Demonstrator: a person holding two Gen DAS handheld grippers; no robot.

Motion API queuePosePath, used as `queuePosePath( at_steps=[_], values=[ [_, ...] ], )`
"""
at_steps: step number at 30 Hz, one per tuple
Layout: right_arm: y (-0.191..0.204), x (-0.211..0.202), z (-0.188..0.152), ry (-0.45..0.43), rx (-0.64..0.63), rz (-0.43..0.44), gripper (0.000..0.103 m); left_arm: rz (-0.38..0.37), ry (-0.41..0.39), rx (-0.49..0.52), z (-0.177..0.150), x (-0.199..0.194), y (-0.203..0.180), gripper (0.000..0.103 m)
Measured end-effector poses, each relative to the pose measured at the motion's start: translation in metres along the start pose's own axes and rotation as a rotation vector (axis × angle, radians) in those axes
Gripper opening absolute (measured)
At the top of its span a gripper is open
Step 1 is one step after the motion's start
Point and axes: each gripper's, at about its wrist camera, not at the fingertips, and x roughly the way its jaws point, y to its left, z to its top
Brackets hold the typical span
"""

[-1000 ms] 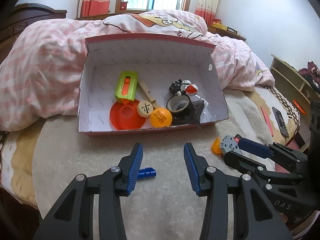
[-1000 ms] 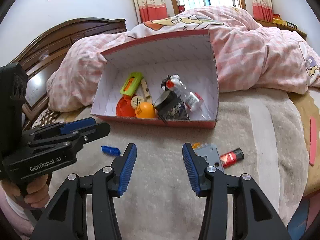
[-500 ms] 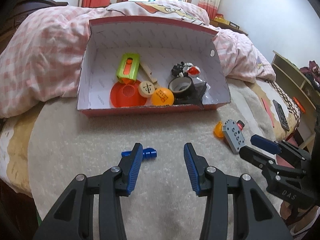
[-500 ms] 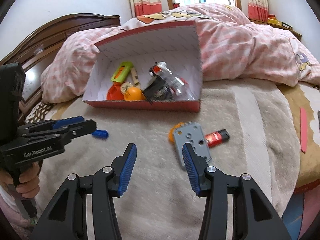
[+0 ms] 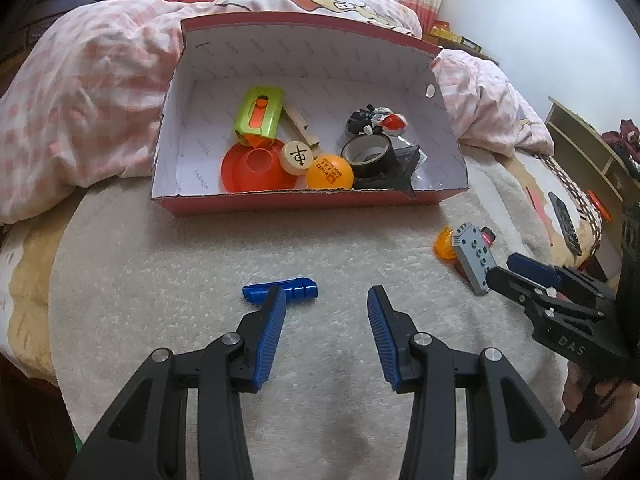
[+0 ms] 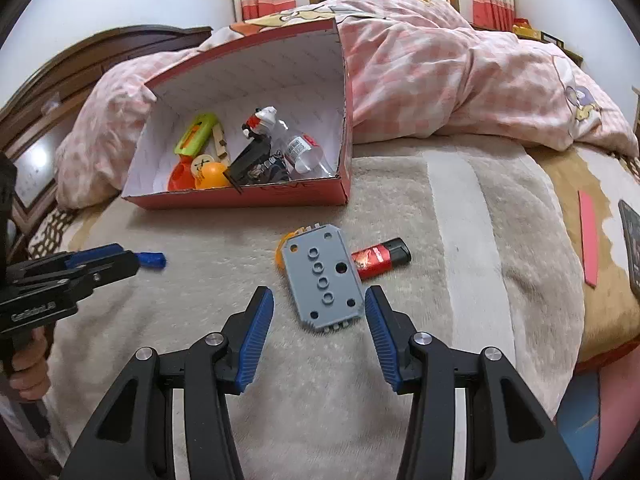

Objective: Organize objects
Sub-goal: 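Grasp the blue plastic stick with the left gripper while the right grasps the grey plate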

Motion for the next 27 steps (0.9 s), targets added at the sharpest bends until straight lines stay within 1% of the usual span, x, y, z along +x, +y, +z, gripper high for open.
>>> queuePosePath(
  at_steps=[4, 8, 9, 11, 16, 22, 23, 27],
  values=[
    [0.003, 0.010, 0.005, 0.005, -0.029, -0.007, 0.049, 0.012, 0.012, 0.000, 0.000, 0.003, 0.004, 0.042],
    [0.004, 0.019, 0.007, 0.012, -0.045, -0.013, 0.049, 0.029, 0.023, -0.027, 0.000, 0.008, 0.011, 0.043],
    [0.004, 0.019, 0.007, 0.012, -0.049, -0.016, 0.049, 0.029, 0.027, -0.035, 0.000, 0.009, 0.012, 0.044],
    [0.005, 0.019, 0.007, 0.007, -0.060, -0.020, 0.049, 0.034, 0.031, -0.048, -0.001, 0.012, 0.016, 0.053],
    [0.007, 0.020, 0.006, 0.006, -0.085, -0.040, 0.049, 0.047, 0.038, -0.069, -0.003, 0.017, 0.020, 0.062],
    [0.007, 0.020, 0.005, 0.004, -0.082, -0.041, 0.049, 0.033, 0.054, -0.093, -0.003, 0.028, 0.019, 0.062],
    [0.007, 0.019, 0.005, 0.004, -0.076, -0.037, 0.047, 0.029, 0.054, -0.095, -0.003, 0.029, 0.018, 0.062],
    [0.002, 0.017, 0.006, -0.005, -0.047, -0.020, 0.042, 0.063, 0.052, -0.070, -0.002, 0.036, 0.011, 0.062]
  ],
)
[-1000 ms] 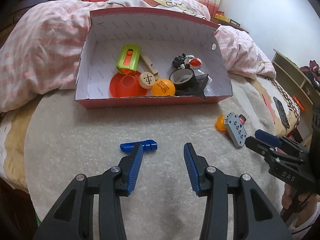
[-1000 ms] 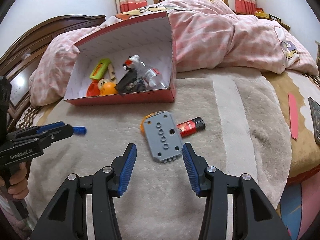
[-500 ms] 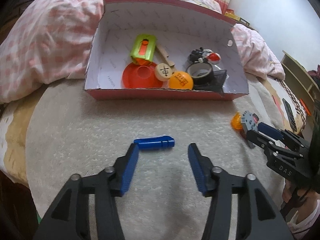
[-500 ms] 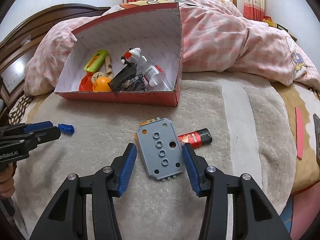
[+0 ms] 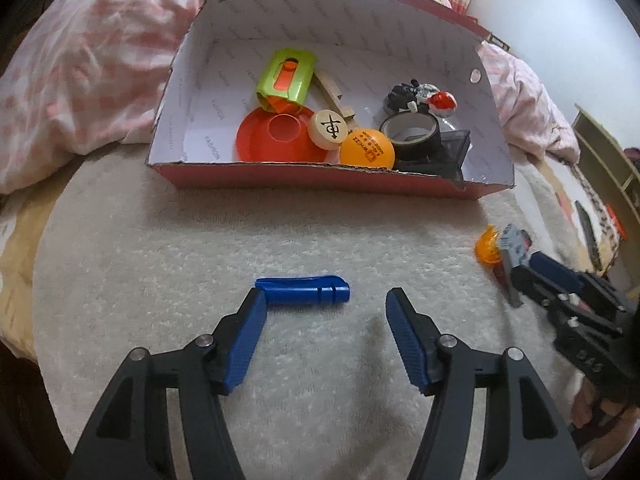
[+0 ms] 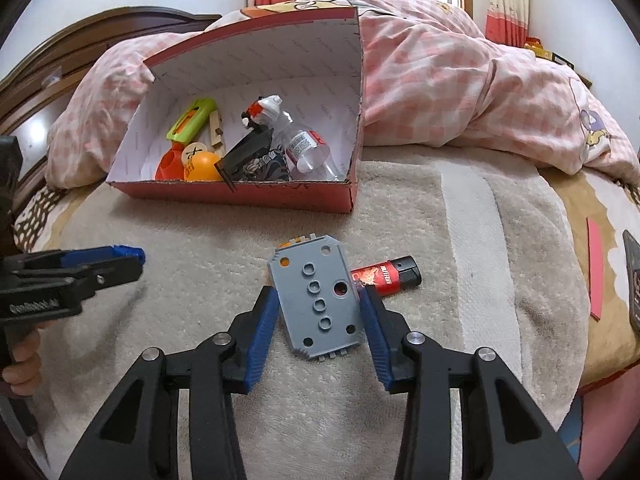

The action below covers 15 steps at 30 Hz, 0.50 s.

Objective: Organize objects
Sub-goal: 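Grasp the blue plastic stick with the left gripper while the right grasps the grey plate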

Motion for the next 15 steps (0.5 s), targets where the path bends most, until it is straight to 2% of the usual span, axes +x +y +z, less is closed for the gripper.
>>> queuePosePath(
  at_steps=[2, 3, 10, 15],
  values=[
    [0.000, -0.003, 0.000, -0.007, 0.009, 0.011, 0.028, 0.031, -0.006, 0.021, -0.001, 0.004, -0.004, 0.062],
    [0.000, -0.003, 0.000, -0.006, 0.012, 0.013, 0.027, 0.042, -0.009, 0.028, -0.001, 0.005, -0.006, 0.062],
    [0.000, -0.005, -0.003, -0.009, 0.020, 0.037, 0.027, 0.087, -0.027, 0.065, -0.002, 0.008, -0.014, 0.062],
    [-0.003, -0.007, -0.003, -0.016, 0.050, 0.044, 0.035, 0.112, -0.039, 0.061, -0.001, 0.007, -0.010, 0.042]
  ],
)
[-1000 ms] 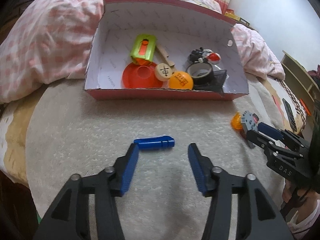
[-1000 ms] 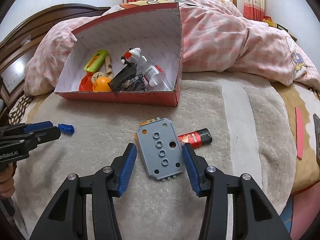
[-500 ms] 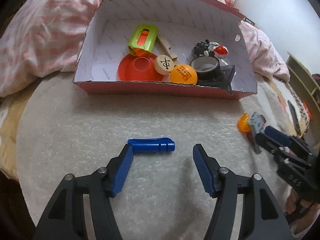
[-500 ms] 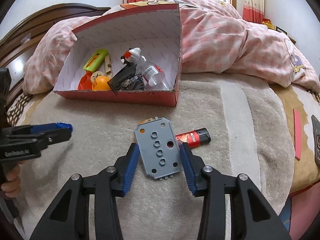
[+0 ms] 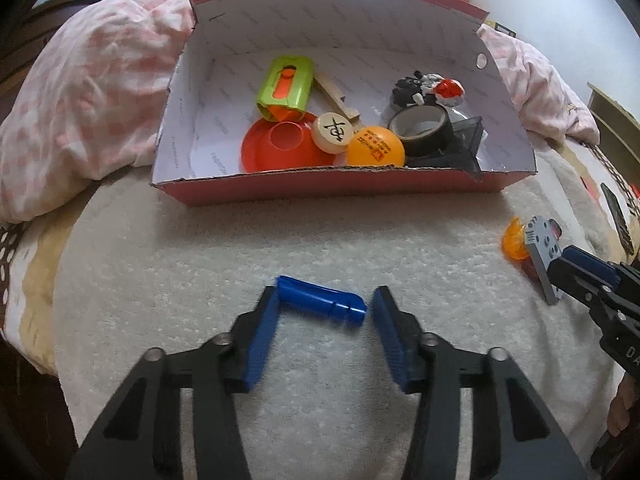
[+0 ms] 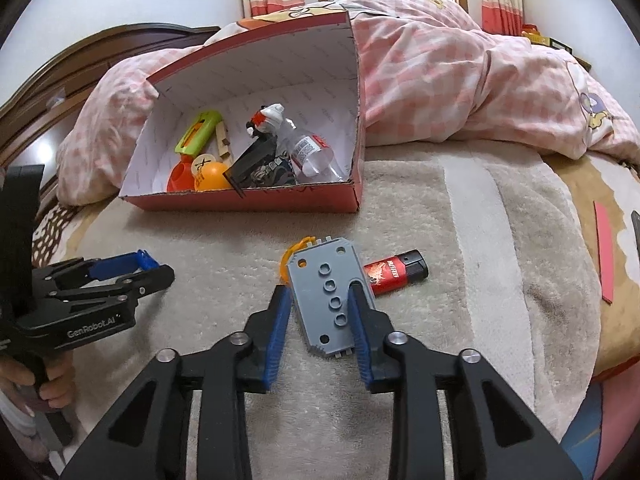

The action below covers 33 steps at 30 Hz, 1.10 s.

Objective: Organize objects
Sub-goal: 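Grasp the blue plastic stick with the left gripper while the right grasps the grey plate, then carry the blue stick in the left gripper while the right carries the grey plate over the box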

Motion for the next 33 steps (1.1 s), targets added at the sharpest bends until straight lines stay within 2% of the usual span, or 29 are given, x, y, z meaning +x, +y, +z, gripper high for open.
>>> queuePosePath(
  at_steps=[3, 8, 11, 19, 24, 30, 33],
  values=[
    [-0.002, -0.001, 0.000, -0.003, 0.010, 0.005, 0.039, -0.019, 0.002, -0.021, 0.001, -0.001, 0.005, 0.042],
    [0.000, -0.002, -0.002, -0.006, 0.006, 0.019, 0.058, -0.032, -0.001, -0.026, 0.001, -0.005, 0.008, 0.042],
    [0.002, -0.002, -0.003, -0.010, -0.002, 0.027, 0.064, -0.038, -0.001, -0.035, 0.000, -0.007, 0.012, 0.042],
    [0.009, 0.005, -0.003, 0.000, -0.056, -0.016, 0.065, -0.060, -0.004, -0.031, -0.001, -0.009, 0.010, 0.042],
    [0.005, 0.001, 0.001, -0.024, -0.063, -0.042, 0.065, -0.070, -0.009, -0.025, -0.003, -0.012, 0.012, 0.042],
    [0.012, 0.011, 0.006, 0.005, -0.160, -0.044, 0.065, -0.075, -0.008, -0.021, -0.003, -0.012, 0.011, 0.042],
    [0.011, 0.021, 0.008, 0.032, -0.158, -0.053, 0.065, -0.074, -0.006, -0.020, -0.003, -0.012, 0.012, 0.042]
  ],
)
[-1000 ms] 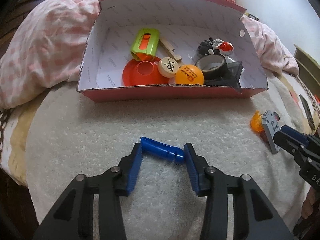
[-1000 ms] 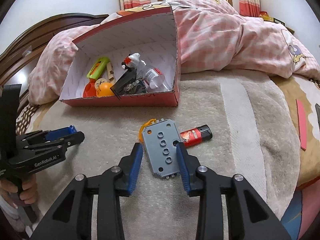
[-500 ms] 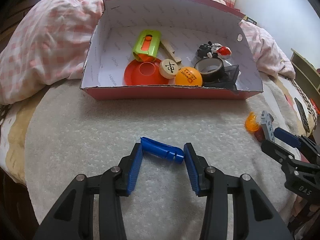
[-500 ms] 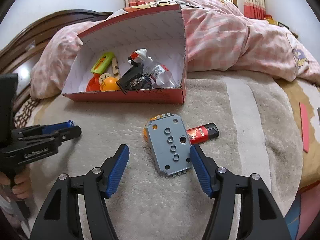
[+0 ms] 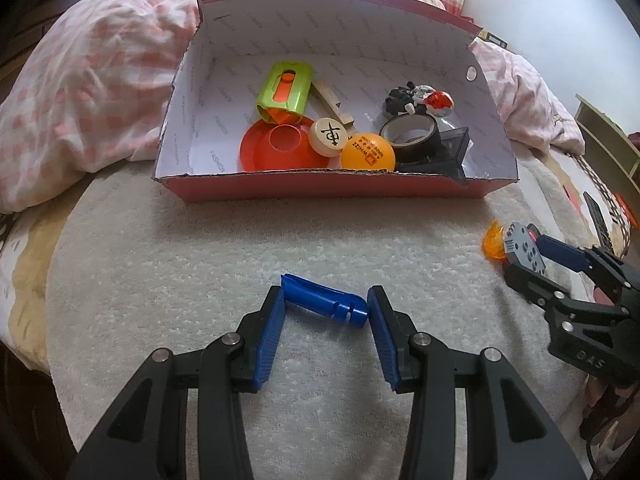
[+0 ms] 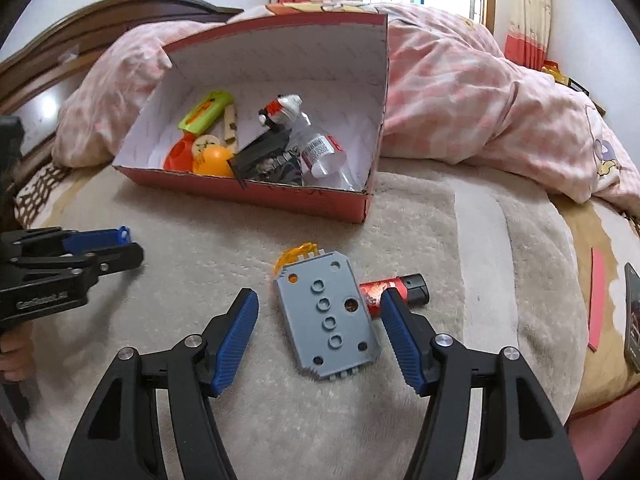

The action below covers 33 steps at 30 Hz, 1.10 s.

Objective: Organize objects
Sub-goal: 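Carry the blue stick in the left gripper while the right carries the grey plate over the box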

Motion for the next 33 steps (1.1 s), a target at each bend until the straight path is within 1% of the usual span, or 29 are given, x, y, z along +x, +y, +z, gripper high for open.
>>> queuePosePath(
  at_steps=[3, 4, 5, 7, 12, 21, 24, 33],
  values=[
    [-0.003, 0.002, 0.000, 0.005, 0.021, -0.005, 0.064, 0.001, -0.001, 0.001, 0.000, 0.000, 0.000, 0.042],
    [-0.005, 0.003, -0.001, 0.007, 0.034, 0.002, 0.061, 0.001, -0.001, 0.000, 0.000, 0.000, 0.000, 0.042],
    [-0.007, 0.002, -0.002, 0.006, 0.048, 0.006, 0.052, 0.001, -0.001, -0.001, 0.000, 0.001, 0.000, 0.042],
    [-0.011, 0.001, -0.003, 0.004, 0.071, 0.014, 0.048, 0.001, 0.000, -0.002, 0.000, 0.001, -0.001, 0.042],
    [-0.015, -0.007, -0.005, -0.014, 0.108, 0.033, 0.048, 0.003, -0.003, -0.001, 0.000, 0.001, -0.001, 0.042],
    [-0.006, -0.022, -0.005, -0.043, 0.114, 0.089, 0.048, 0.002, -0.011, -0.001, 0.001, -0.001, -0.002, 0.042],
    [-0.004, -0.025, -0.003, -0.047, 0.129, 0.122, 0.048, -0.007, -0.024, 0.002, 0.003, -0.006, -0.003, 0.042],
    [0.006, -0.032, 0.004, -0.067, 0.130, 0.160, 0.048, -0.039, -0.065, 0.021, 0.011, -0.022, -0.006, 0.042]
  ],
)
